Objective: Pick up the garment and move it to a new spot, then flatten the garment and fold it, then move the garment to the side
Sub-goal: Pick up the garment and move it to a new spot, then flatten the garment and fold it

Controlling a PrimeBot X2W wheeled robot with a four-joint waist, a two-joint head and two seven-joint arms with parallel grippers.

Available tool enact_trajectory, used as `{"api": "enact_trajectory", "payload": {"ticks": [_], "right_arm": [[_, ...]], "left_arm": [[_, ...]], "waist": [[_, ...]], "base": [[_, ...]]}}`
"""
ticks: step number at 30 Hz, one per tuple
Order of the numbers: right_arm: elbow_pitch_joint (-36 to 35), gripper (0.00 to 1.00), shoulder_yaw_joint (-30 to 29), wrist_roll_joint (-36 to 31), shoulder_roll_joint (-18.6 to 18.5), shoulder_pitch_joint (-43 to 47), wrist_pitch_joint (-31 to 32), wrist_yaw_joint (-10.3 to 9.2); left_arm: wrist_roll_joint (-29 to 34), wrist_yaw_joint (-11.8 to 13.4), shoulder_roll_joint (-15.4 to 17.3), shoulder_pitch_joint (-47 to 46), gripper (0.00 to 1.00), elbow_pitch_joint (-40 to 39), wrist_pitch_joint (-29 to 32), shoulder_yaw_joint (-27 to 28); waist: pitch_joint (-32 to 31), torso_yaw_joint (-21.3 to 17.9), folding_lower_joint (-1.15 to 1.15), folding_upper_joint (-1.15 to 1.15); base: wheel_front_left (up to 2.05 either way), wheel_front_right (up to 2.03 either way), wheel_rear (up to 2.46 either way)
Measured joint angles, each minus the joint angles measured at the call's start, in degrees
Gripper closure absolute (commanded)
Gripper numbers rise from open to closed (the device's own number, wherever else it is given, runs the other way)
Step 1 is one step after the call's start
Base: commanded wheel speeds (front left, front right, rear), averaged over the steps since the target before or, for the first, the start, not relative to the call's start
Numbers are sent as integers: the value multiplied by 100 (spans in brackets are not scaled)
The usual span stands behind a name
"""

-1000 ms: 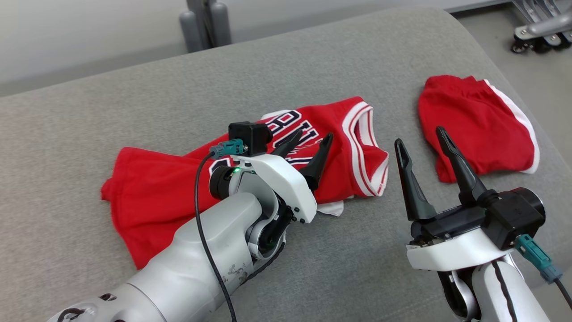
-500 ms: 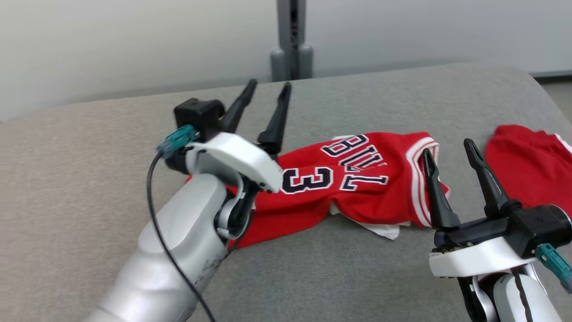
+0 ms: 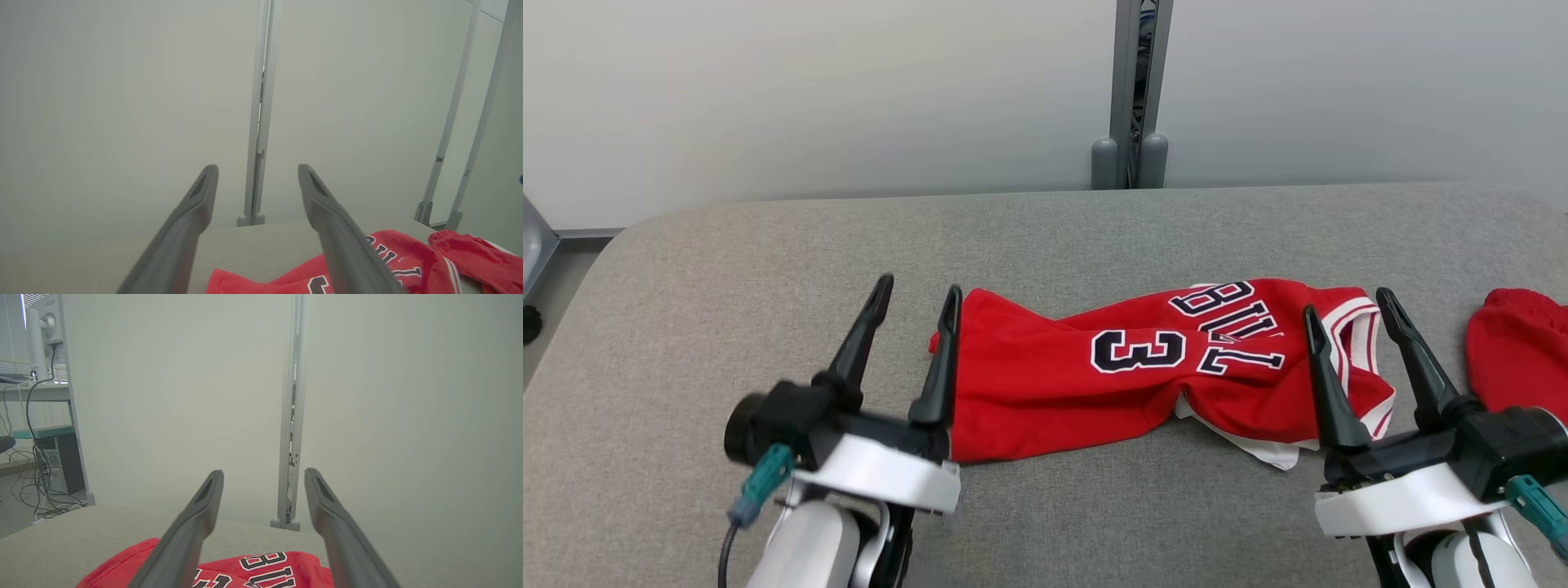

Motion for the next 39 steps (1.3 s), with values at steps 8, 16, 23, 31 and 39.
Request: {"api": "enact_trajectory", "payload": {"ticks": [8,16,23,31,39], "right_arm": [[93,0,-48,62,25,218,-66,0],[283,0,-2,79,52,320,-138,0],[344,0,-7,83,63,311,-182,0],[427,0,-19,94,76,304,-180,0],[1319,0,-54,140,88,442,409,0]], "left_arm": [[237,-48,-74,815,0,-304,0,364],[446,12,-90,1112,0,-490,0,152],[315,163,-92,1173,0,-669,0,135],[287,193,-90,1169,0,-686,0,170],[244,194,-90,1152,0,-691,0,116]], "waist": [[-10,-55,0,0],[14,-113,0,0],[33,-136,0,0],[70,-150,0,0],[179,-116,0,0]], "base": [[0,0,0],[0,0,0],[0,0,0],[0,0,0],[0,0,0]]}}
